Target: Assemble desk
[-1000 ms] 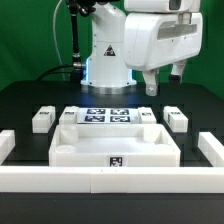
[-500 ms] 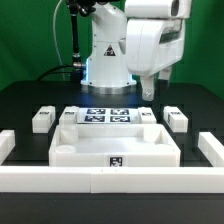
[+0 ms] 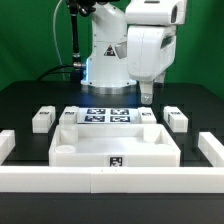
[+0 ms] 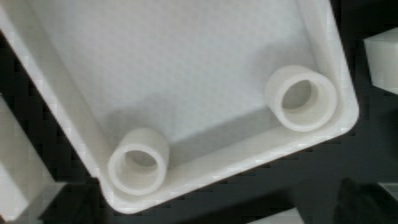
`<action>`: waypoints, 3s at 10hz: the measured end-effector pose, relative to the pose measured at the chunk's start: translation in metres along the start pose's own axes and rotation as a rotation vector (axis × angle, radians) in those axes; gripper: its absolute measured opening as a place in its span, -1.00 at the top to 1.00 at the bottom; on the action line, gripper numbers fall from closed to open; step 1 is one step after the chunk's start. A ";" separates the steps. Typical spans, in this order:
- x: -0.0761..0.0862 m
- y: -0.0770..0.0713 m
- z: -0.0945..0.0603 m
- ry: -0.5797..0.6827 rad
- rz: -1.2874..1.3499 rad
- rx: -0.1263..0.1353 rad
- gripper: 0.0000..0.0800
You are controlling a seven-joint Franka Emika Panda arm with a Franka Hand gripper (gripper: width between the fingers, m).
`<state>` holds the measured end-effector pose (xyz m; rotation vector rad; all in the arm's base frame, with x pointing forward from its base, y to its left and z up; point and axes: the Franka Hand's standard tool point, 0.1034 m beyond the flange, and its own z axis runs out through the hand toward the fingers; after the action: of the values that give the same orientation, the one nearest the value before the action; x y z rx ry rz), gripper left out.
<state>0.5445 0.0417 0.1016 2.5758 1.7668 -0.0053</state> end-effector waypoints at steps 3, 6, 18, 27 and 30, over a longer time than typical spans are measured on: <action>-0.019 -0.001 0.011 0.021 -0.279 -0.052 -0.63; -0.025 -0.005 0.014 0.019 -0.269 -0.042 -0.63; -0.050 -0.044 0.087 0.029 -0.338 0.020 -0.63; -0.051 -0.047 0.092 0.027 -0.336 0.031 0.80; -0.051 -0.047 0.092 0.027 -0.336 0.031 0.86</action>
Offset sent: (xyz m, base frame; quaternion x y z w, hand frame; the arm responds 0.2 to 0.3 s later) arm -0.0298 -0.0110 -0.0051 0.0110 0.0176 -0.0620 0.9979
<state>0.4826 0.0094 0.0096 2.2739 2.2021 -0.0023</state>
